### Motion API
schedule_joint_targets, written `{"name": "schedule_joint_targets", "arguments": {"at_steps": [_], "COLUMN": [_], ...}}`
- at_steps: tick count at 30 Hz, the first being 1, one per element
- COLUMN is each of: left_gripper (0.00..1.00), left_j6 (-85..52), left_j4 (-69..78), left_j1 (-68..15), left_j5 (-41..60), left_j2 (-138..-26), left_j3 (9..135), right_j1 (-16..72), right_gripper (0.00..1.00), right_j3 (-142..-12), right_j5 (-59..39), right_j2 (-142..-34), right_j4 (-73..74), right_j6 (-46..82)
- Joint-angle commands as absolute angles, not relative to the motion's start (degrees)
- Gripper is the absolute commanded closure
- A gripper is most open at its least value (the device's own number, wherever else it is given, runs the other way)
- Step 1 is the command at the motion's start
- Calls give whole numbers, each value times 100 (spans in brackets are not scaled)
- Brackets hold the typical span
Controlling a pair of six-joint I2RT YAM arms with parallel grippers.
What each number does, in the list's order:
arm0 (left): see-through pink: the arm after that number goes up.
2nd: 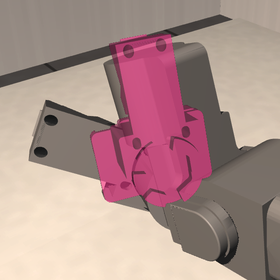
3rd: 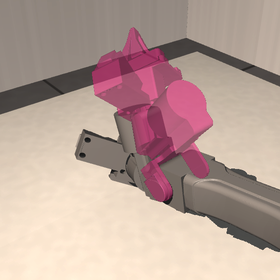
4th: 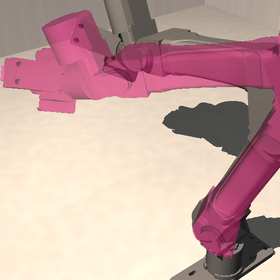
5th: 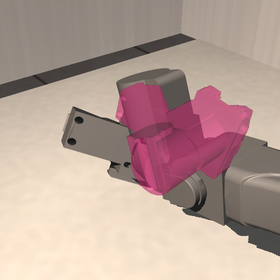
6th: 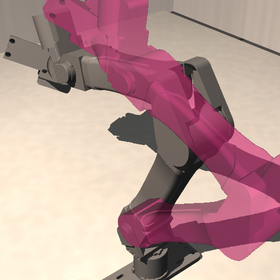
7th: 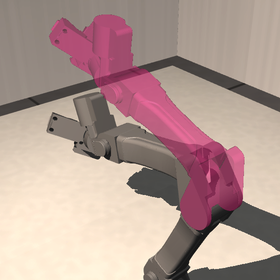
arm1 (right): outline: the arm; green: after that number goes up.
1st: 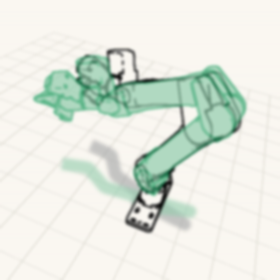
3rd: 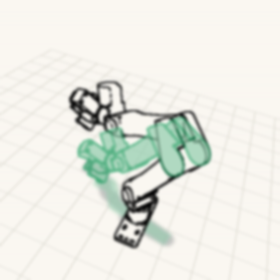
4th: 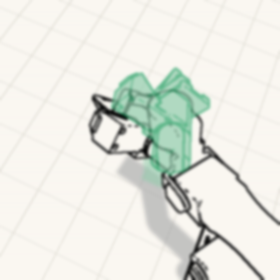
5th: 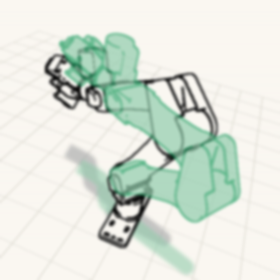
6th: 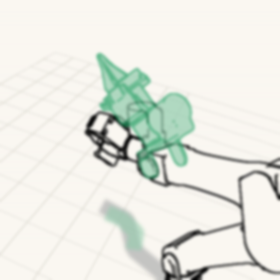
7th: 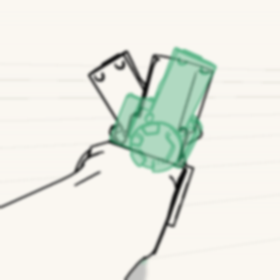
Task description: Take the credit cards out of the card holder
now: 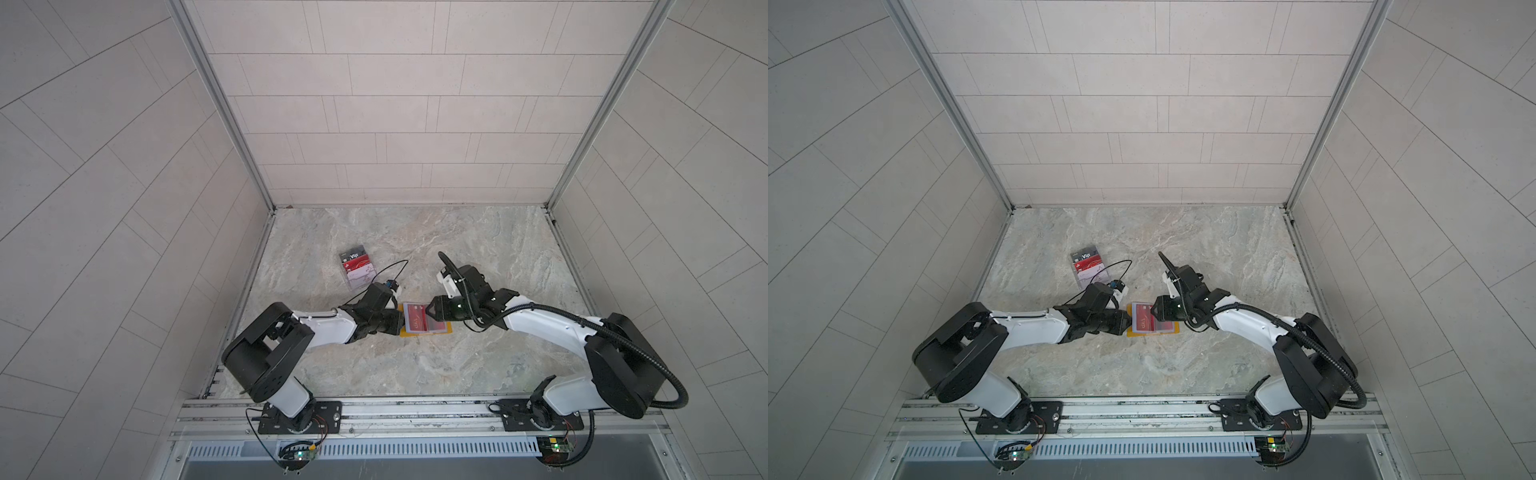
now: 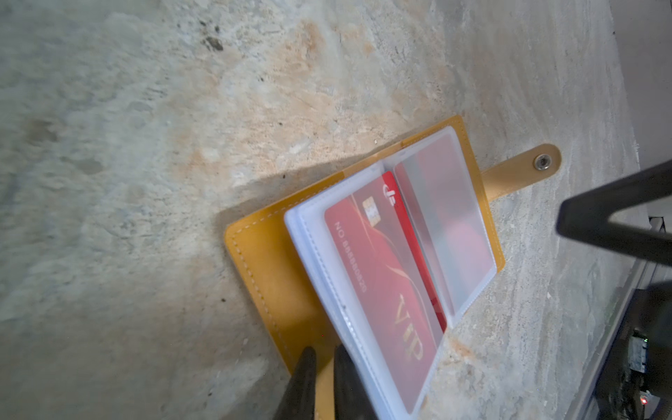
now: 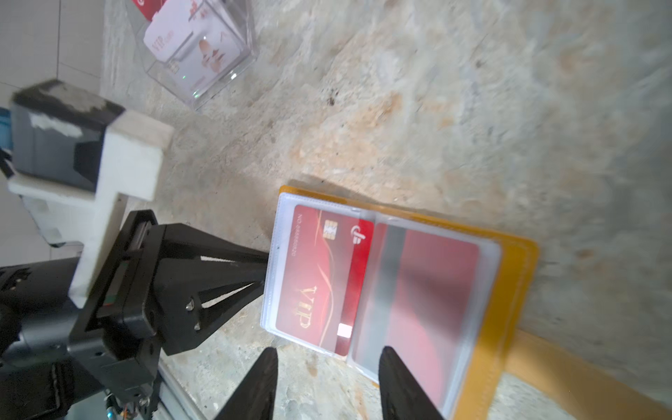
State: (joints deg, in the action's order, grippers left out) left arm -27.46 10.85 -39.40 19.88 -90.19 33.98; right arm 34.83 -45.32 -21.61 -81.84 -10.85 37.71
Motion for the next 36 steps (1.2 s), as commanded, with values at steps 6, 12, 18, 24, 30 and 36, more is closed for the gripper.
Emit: {"name": "schedule_joint_targets", "arguments": {"at_steps": [6, 12, 18, 24, 30, 36], "left_gripper": [84, 84, 84, 84, 84, 85], "left_j6": [-2694, -2643, -2649, -2640, -2672, -2676], "left_j4": [972, 939, 984, 993, 1046, 1050], "left_j1": [-3955, -3955, -3955, -3955, -3955, -3955], "left_j5": [1916, 1958, 1973, 1987, 1982, 1979], "left_j2": [-8952, -9004, -9104, -9168, -9188, -9213], "left_j3": [3360, 3334, 3340, 3344, 3297, 3321], "right_j1": [3456, 3457, 3457, 3459, 3456, 3455], "right_gripper": [48, 48, 48, 47, 48, 48], "right_j3": [-4553, -4590, -4601, -4550, -4416, -4390], "right_j5": [-1836, -1888, -1942, -2315, -2762, -2991], "right_j2": [-8599, -8895, -9107, -9175, -8905, -8578], "right_j4": [-1665, -1559, -1446, -1166, -667, -506], "right_j6": [3593, 3610, 3700, 3819, 4012, 4109]}}
